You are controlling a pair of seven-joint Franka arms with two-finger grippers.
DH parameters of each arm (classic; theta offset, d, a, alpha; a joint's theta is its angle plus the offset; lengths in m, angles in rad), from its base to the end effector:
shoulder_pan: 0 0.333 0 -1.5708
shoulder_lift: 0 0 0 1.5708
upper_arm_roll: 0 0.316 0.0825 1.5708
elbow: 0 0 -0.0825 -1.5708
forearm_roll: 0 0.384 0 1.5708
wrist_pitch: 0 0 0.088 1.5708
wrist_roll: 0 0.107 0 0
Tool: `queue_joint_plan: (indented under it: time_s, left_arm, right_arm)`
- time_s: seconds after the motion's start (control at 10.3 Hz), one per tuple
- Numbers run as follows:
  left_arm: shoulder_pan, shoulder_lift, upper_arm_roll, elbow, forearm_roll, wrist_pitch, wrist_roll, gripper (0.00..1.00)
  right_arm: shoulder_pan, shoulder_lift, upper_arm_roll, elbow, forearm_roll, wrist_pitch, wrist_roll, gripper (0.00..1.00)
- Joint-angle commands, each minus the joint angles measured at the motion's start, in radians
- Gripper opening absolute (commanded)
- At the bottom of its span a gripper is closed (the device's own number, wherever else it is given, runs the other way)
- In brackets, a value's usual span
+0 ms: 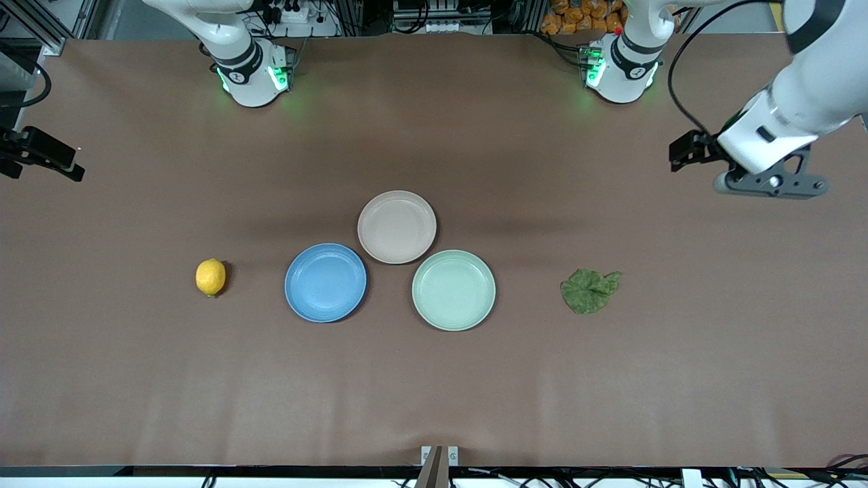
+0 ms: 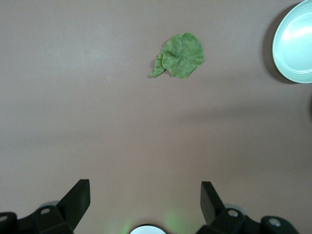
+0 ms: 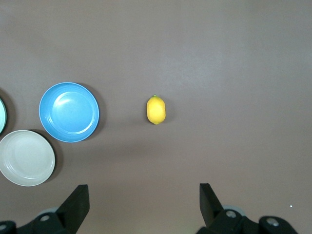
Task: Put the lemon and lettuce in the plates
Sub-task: 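Reach the left gripper down to the lettuce leaf while the right gripper starts moving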
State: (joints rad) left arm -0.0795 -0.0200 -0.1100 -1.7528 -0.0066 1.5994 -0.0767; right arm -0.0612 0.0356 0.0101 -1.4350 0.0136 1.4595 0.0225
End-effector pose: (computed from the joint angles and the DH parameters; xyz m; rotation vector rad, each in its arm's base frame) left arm 0.5315 -0.1031 0.5522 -3.1164 0.1747 0.2078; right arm 0.5537 -0.0269 0.6584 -3.1255 0.1128 0.0170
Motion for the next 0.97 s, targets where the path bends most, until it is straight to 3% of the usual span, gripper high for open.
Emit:
queue_joint_plan:
  time_s: [0.0,0.19,0.87]
  left_arm:
    - [0.006,-0.009,-0.003,-0.137,-0.026,0.133,-0.064,1.00]
    - [0.001,0.035,-0.003,-0.203,-0.026,0.233,-0.100,1.00]
    - [0.076,0.235,0.001,-0.206,-0.016,0.462,-0.103,1.00]
  right_arm:
    - [-0.008,0.013,0.005,0.010,0.003,-0.039,0.004,1.00]
    - [-0.008,0.017,0.005,0.007,0.003,-0.042,0.005,1.00]
    - [-0.029,0.096,0.004,-0.001,0.008,-0.071,0.005,1.00]
